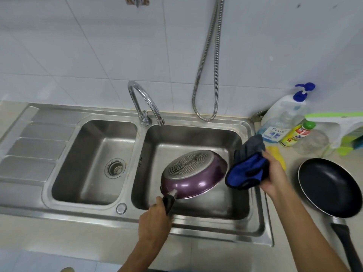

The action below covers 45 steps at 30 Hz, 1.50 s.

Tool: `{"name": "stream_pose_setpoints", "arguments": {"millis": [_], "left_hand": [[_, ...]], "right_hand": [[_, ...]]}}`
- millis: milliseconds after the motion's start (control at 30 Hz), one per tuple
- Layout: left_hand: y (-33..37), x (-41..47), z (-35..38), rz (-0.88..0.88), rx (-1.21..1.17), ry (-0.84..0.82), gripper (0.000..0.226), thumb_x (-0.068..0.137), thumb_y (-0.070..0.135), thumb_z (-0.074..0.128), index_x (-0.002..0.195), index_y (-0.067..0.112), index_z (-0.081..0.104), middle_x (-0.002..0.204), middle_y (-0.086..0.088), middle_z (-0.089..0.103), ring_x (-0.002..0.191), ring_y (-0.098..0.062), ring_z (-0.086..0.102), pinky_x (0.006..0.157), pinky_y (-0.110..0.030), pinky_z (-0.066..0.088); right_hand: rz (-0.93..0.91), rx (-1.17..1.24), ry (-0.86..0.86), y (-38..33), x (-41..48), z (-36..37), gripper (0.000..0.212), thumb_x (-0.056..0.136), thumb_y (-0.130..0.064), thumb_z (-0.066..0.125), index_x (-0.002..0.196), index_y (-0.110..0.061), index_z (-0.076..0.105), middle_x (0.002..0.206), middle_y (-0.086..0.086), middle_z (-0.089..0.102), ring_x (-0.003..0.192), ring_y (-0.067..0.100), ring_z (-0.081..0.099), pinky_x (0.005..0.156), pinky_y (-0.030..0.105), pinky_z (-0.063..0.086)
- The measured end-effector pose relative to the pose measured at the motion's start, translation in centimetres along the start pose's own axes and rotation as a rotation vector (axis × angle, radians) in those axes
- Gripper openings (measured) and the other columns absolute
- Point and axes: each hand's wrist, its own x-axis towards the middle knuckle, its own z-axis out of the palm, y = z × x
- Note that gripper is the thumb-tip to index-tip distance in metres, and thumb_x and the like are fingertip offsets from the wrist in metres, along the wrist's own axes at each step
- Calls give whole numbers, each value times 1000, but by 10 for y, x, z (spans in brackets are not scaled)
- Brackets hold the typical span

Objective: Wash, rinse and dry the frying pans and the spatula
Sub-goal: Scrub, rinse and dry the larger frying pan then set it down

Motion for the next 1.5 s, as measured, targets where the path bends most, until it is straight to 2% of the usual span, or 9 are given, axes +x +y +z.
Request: {"name": "stream_pose_setpoints", "arguments": {"millis": [133, 267, 400, 533, 700, 900, 1067, 1267, 1500], "left_hand": [[3, 0, -2, 10, -31, 4, 31, 97, 28, 62, 117, 20, 40, 110, 0, 69, 96, -18, 71, 79, -25, 53], [13, 1, -6, 33, 20, 12, 26, 95, 17, 59, 111, 19, 38, 110, 0, 69, 96, -21, 71, 76, -27, 52], [9, 6, -8, 100, 76, 51, 30, 92, 12, 60, 112, 20, 39, 108, 2, 69, 88, -18, 71, 70, -26, 53], [7, 5, -10, 136, 104, 60, 38, 87, 10, 63, 115, 22, 42, 106, 4, 70, 83, -19, 71, 69, -29, 56], [8, -10, -8, 155, 6, 51, 38, 93, 20, 63, 124, 22, 42, 114, 5, 67, 95, -19, 69, 75, -27, 52], [-1, -11, -13, 123, -66, 52, 38, 93, 24, 65, 123, 24, 40, 113, 5, 68, 95, -16, 68, 82, -28, 56], [-4, -9, -15, 119, -68, 87, 37, 91, 19, 66, 117, 24, 40, 103, 6, 67, 82, -15, 65, 71, -24, 52], [-6, -2, -16, 273, 105, 161, 72, 41, -5, 89, 95, 22, 49, 68, 7, 58, 47, -11, 50, 38, -19, 34], [2, 4, -22, 296, 177, 143, 67, 52, -4, 84, 102, 24, 49, 75, 6, 61, 56, -11, 54, 47, -22, 38]], "right_hand": [[-209, -359, 15, 22, -17, 13, 33, 99, -6, 58, 122, -27, 67, 127, 1, 70, 111, 17, 68, 94, 26, 56], [-537, -1152, -235, 70, -39, 22, 41, 97, -14, 64, 131, -37, 62, 139, -17, 59, 132, 1, 51, 111, 15, 35], [-823, -1659, -544, 115, -61, 34, 40, 102, -30, 54, 140, -42, 55, 153, -19, 44, 145, 5, 36, 120, 36, 29], [-878, -1840, -585, 116, -35, 81, 41, 105, -43, 37, 146, -48, 42, 159, -18, 36, 149, 14, 31, 117, 54, 25], [-452, -1758, -473, 94, 52, 132, 38, 102, -44, 42, 140, -48, 49, 158, -15, 37, 148, 23, 32, 115, 63, 29], [-267, -1500, -149, 42, 118, 89, 32, 100, -33, 52, 131, -31, 62, 139, 0, 62, 128, 27, 55, 108, 35, 39], [-132, -1129, 20, 46, 98, 33, 27, 102, -22, 53, 127, -24, 63, 134, 7, 61, 120, 24, 58, 107, 40, 46], [-235, -1104, 36, 53, 85, 41, 25, 101, -24, 54, 122, -30, 66, 131, 2, 63, 119, 21, 57, 104, 36, 46], [-557, -1560, -399, 50, 60, 150, 29, 98, -37, 56, 125, -40, 65, 131, -12, 65, 122, 15, 58, 102, 33, 43]]}}
